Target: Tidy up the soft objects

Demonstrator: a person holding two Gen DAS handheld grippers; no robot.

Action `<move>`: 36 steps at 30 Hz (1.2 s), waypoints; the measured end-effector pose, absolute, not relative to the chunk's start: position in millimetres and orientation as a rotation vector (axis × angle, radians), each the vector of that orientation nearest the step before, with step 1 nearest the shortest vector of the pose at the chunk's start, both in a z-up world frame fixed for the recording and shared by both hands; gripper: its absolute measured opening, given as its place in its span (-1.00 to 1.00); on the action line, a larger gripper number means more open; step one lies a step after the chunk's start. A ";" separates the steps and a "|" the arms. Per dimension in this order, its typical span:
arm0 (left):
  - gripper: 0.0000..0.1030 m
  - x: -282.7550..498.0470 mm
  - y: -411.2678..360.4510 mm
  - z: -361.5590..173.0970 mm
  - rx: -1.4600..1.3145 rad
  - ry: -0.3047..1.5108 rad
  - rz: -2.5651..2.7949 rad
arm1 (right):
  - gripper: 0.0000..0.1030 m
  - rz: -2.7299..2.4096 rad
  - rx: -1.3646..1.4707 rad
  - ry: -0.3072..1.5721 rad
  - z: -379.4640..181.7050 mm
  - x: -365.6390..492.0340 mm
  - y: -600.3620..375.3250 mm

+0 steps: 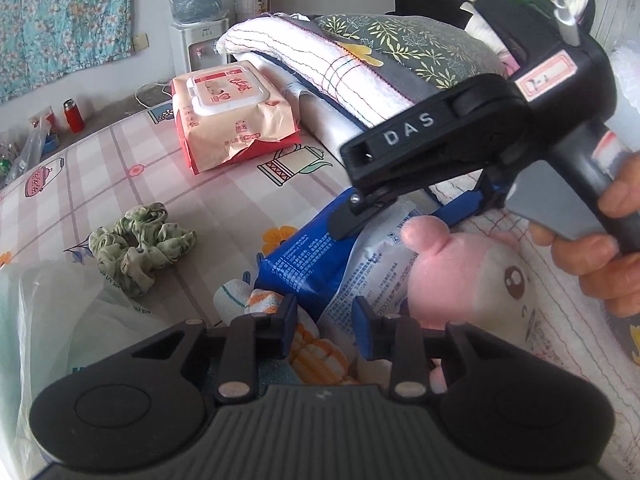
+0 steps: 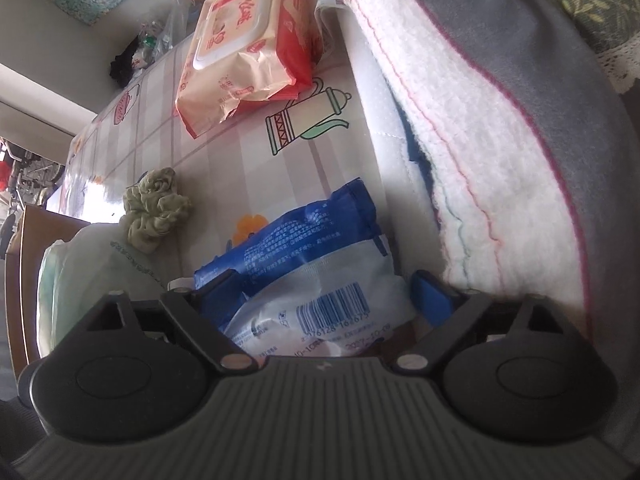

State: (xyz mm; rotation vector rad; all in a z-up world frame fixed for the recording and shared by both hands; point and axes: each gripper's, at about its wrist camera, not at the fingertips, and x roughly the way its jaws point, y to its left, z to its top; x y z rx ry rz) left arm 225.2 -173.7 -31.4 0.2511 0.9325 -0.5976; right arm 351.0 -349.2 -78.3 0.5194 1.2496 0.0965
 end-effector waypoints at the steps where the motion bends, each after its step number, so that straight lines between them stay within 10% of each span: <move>1: -0.37 225.6 -174.0 -32.3 0.250 0.931 -0.597 | 0.99 0.099 0.522 1.252 -79.4 352.4 -347.5; 16: -0.38 218.2 -166.5 -28.8 0.267 0.901 -0.605 | 0.99 0.310 0.865 1.116 -44.5 339.0 -370.8; 36: 0.08 186.3 -128.3 30.3 0.190 0.814 -0.631 | 0.98 0.475 0.908 1.021 -1.5 314.3 -332.6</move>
